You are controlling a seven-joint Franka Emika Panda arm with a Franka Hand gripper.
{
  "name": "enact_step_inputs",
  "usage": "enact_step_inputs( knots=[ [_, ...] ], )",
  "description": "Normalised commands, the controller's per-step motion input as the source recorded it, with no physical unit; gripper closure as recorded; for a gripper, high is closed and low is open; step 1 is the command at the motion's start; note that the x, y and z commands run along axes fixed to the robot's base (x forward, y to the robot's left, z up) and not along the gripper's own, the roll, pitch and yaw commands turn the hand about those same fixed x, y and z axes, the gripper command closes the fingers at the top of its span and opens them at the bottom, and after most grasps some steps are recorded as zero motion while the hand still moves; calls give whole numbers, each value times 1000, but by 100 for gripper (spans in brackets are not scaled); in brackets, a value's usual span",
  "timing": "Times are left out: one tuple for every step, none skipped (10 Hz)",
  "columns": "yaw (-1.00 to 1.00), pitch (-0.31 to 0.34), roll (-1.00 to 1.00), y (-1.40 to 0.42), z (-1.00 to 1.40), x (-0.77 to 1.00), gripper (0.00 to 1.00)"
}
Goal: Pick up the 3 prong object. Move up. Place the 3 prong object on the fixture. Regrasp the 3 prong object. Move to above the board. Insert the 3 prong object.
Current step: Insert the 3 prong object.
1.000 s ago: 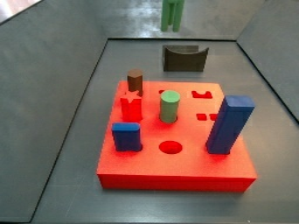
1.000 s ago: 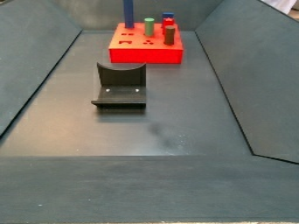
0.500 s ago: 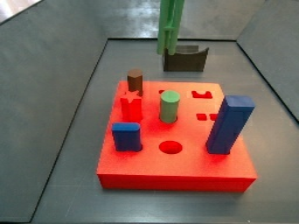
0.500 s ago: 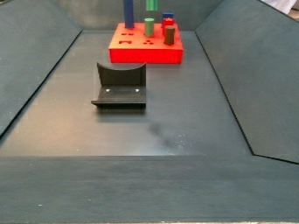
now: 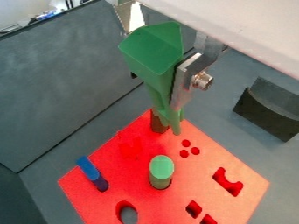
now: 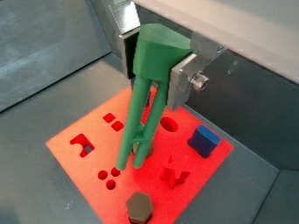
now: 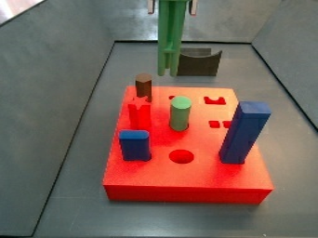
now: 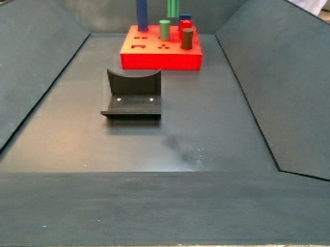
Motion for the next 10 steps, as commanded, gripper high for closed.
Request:
enact_step_inputs(
  knots=[
    [294,0,-60,151,63,254,100],
    [274,0,-104,206,14,160,100],
    [277,0,-99,157,0,57,100],
    [286,0,-44,0,-60,0,100],
    [0,0,-11,0,0,23,100],
    [286,-79,-146,20,-200,3,100],
    [669,-140,-216,74,-223,0,100],
    [654,-140,-214,60,-229,0,100],
    [669,-139,-219,77,-240,0,100],
    [651,-134,-200,63,-220,0,100]
  ],
)
